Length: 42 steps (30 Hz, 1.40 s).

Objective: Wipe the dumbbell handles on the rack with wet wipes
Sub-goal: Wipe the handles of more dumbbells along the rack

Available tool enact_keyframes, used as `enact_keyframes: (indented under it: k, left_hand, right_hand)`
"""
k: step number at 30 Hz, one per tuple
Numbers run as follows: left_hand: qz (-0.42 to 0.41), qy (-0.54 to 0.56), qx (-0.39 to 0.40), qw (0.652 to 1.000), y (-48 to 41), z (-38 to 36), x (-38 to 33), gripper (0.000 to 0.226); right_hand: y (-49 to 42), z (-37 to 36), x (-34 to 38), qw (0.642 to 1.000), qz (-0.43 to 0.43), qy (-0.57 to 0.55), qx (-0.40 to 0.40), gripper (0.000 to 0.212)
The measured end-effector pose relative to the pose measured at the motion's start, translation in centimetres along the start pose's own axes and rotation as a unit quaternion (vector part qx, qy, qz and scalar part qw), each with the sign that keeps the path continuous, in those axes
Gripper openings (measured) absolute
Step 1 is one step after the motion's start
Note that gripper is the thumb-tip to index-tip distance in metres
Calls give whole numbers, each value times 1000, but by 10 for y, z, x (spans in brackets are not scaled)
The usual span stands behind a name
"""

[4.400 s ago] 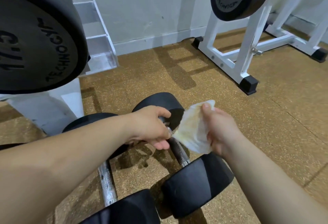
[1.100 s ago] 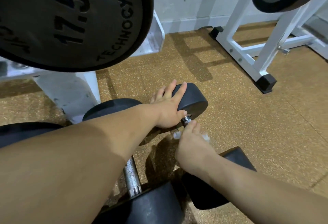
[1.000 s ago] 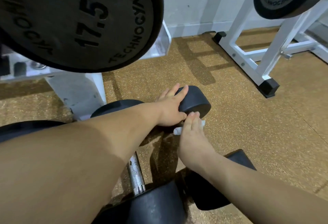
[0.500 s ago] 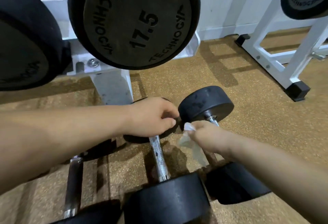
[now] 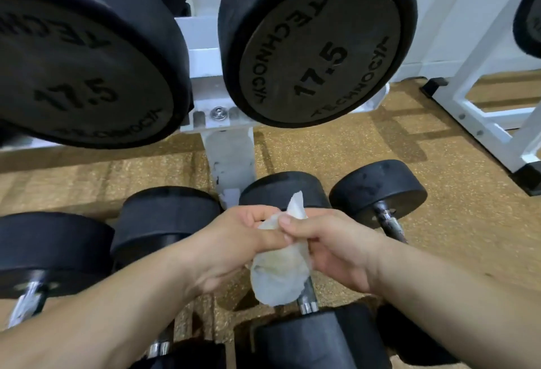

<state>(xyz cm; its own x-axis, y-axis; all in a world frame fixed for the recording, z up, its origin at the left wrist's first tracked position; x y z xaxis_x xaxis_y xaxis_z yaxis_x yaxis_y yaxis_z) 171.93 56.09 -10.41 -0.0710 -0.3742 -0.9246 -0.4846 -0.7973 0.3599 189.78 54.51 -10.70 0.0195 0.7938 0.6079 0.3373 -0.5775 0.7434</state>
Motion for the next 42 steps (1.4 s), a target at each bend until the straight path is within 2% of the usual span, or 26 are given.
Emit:
enact_keyframes:
  k: [2, 5, 9, 13, 17, 19, 21, 23, 24, 26, 27, 29, 31, 34, 36, 39, 40, 42]
  left_hand:
    - [23, 24, 13, 999, 3, 1, 11, 30]
    - [58, 89, -5, 994, 7, 4, 23, 26]
    - [106, 210, -56, 970, 10, 1, 32, 45]
    - [135, 239, -54, 960, 11, -14, 33, 39]
    - [116, 256, -133, 950, 7, -12, 33, 31]
    - [93, 254, -184, 945, 4, -3, 34, 27]
    - [62, 180, -276, 942, -1, 6, 38, 23]
    - [49, 22, -322, 945, -2, 7, 43, 12]
    - [60, -65, -314, 945, -4, 2, 47, 12]
    - [112, -182, -241, 947, -8, -12, 65, 16]
    - [145, -172, -206, 952, -12, -21, 74, 18]
    - [199, -70, -158, 965, -21, -34, 87, 26]
    - [219, 47, -153, 962, -27, -45, 85, 24]
    - [216, 131, -162, 954, -35, -54, 82, 24]
    - [214, 155, -194, 945, -48, -52, 79, 29]
    - [160, 204, -316, 913, -78, -40, 73, 30]
    - [158, 191, -331, 910, -79, -40, 71, 28]
    - [160, 157, -300, 927, -69, -48, 80, 26]
  right_hand:
    - [-3, 4, -15, 1000, 1, -9, 30, 29]
    - [-5, 11, -23, 1000, 6, -5, -13, 25]
    - [-9, 12, -19, 998, 31, -21, -59, 26]
    - [-17, 6, -17, 997, 37, -20, -71, 27]
    - [-26, 7, -19, 988, 23, -31, -147, 27]
    - [-27, 11, -22, 982, 25, -1, -188, 27]
    - [-27, 19, -27, 964, 37, 67, -255, 29]
    - [-30, 27, -30, 945, 42, 146, -289, 33]
    - [-33, 29, -33, 940, 36, 180, -288, 34]
    - [-38, 27, -40, 938, 11, 218, -267, 35]
    - [-41, 25, -45, 938, 3, 230, -261, 32]
    - [-44, 23, -55, 933, 7, 238, -269, 26]
    - [-46, 23, -59, 931, 11, 224, -287, 19]
    - [-49, 25, -60, 931, 18, 207, -301, 25]
    - [-51, 26, -61, 930, 18, 198, -308, 26]
    - [-55, 27, -60, 931, 6, 187, -314, 22]
    - [-55, 27, -60, 930, 2, 184, -317, 22]
    - [-54, 27, -59, 930, 3, 179, -323, 23]
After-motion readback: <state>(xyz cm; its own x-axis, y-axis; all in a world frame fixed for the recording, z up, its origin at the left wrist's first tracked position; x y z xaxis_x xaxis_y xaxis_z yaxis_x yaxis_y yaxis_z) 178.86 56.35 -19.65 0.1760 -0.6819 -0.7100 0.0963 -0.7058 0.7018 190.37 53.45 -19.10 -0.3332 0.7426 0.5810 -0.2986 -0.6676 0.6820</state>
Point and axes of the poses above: each hand's wrist, its own y-axis away from the middle knuckle, its own z-axis out of the back of the hand, x = y × z, the point moved 1 cm from there along -y, towards the middle knuckle, and after that the axes turned 12 degrees about -z, right-handed, at the moved point
